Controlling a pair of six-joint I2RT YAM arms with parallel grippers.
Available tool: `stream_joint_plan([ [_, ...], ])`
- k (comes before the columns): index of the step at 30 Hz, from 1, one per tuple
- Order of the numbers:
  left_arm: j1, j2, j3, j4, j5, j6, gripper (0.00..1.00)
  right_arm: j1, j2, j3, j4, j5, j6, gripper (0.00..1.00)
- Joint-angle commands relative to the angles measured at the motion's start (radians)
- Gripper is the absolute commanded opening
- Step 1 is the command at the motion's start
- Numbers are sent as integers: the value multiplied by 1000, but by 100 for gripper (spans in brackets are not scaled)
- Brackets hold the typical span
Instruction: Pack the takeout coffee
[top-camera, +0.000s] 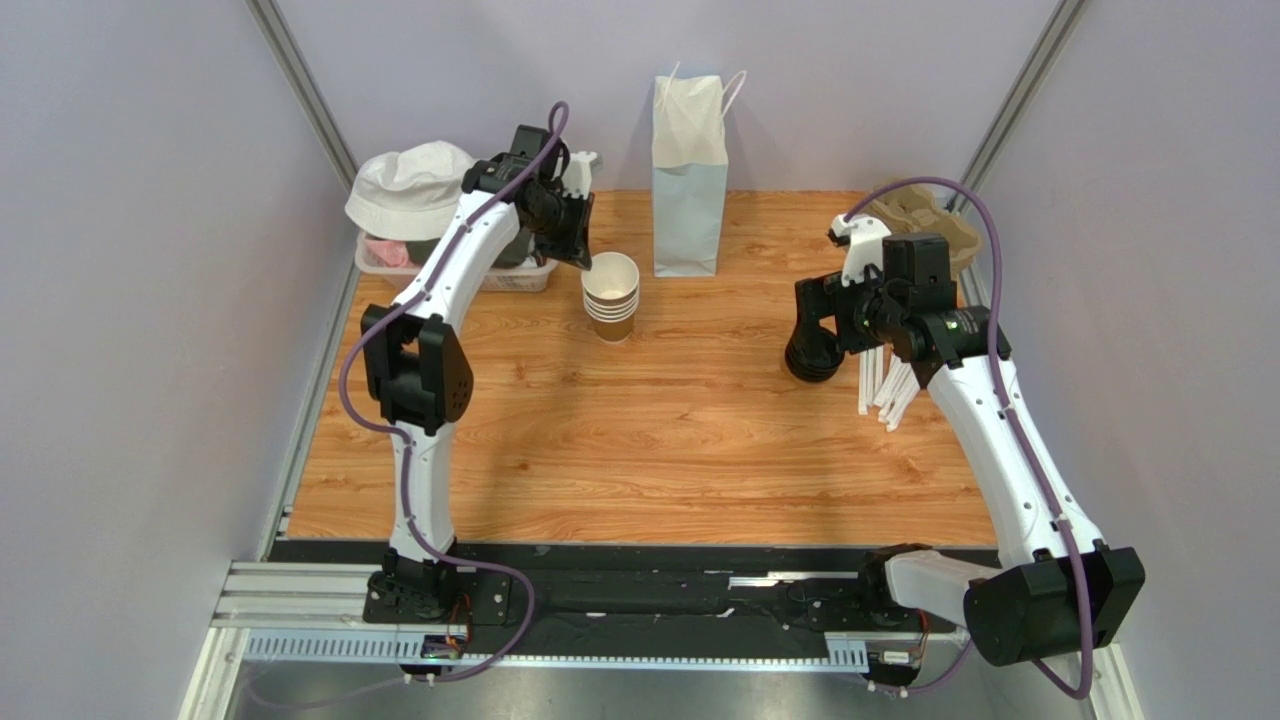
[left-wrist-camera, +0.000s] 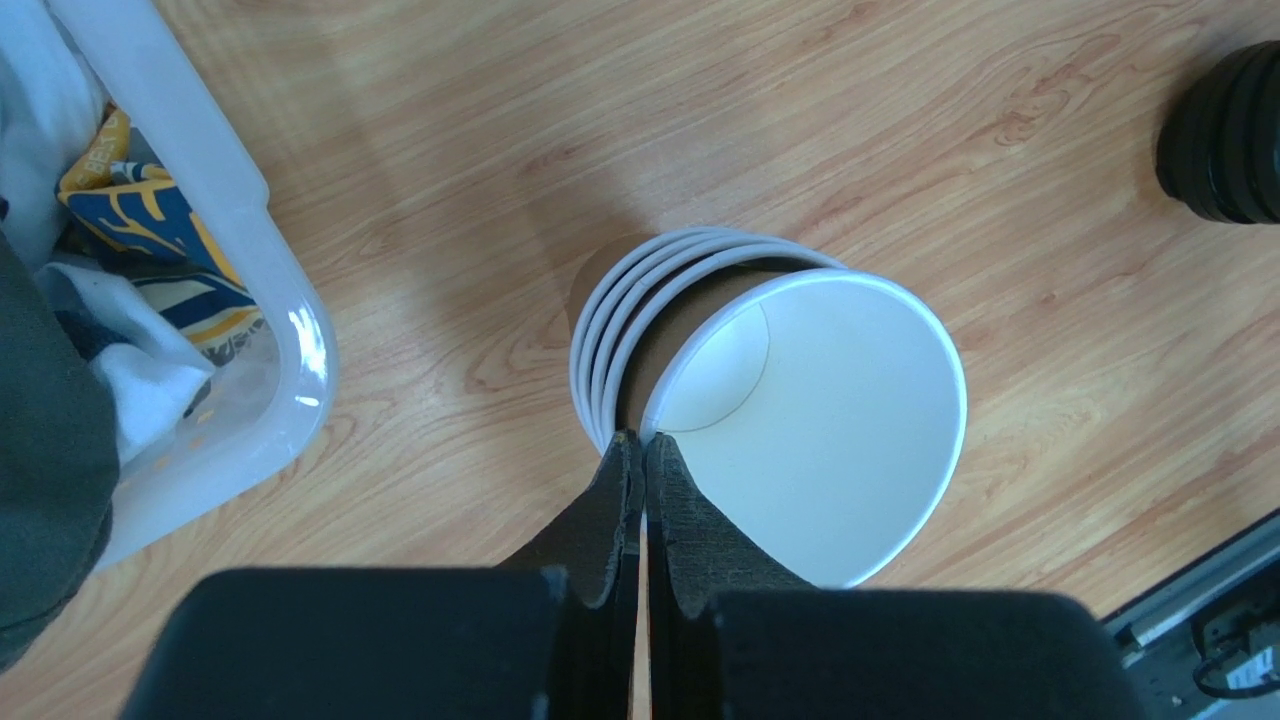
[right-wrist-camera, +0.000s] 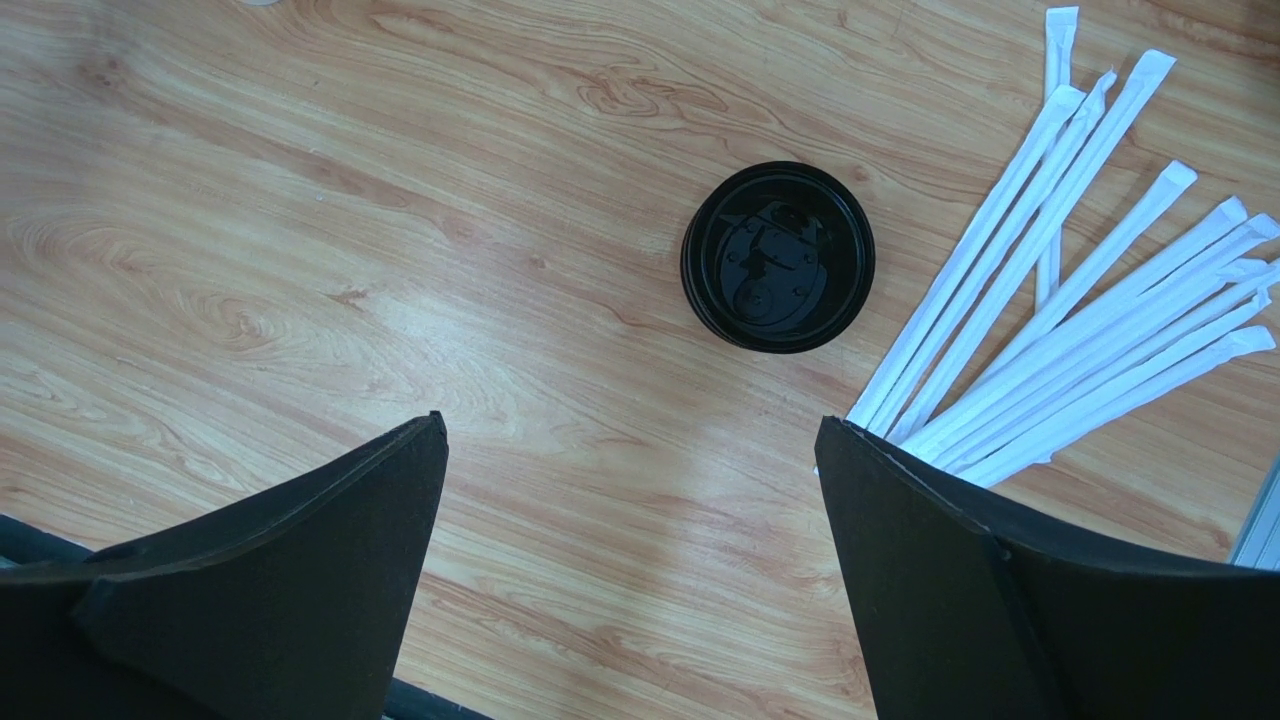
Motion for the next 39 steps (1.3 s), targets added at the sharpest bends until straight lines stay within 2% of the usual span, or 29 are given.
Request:
stream_joint_plan([
  [1, -3, -106, 95, -47, 41, -8, 0, -4, 5, 27, 16, -22, -9, 100],
  [10, -3, -134, 266, -133, 69, 25, 0, -4, 13, 53, 14, -36, 3, 100],
  [14, -6, -204, 246, -156, 172, 70, 0, -4, 11, 63, 11, -37, 12, 100],
  [17, -40, -307, 113, -139, 248, 128, 0, -2, 11, 59, 5, -39, 29, 100],
  [21, -141, -456, -225, -64, 216, 219, 0, -4, -1, 42, 8, -11, 54, 100],
  [26, -268, -548, -511, 107, 202, 177, 0, -8, -16, 21, -1, 21, 44, 100],
  [29, -324, -511, -584, 198, 207, 131, 0, -12, -23, 2, -1, 42, 2, 100],
  [34, -411, -450, -641, 376, 73, 67, 0, -18, -35, -36, 5, 133, -31, 100],
  [39, -462, -367, -625, 402, -20, 41, 0, -25, -47, -47, -7, 130, -37, 100],
])
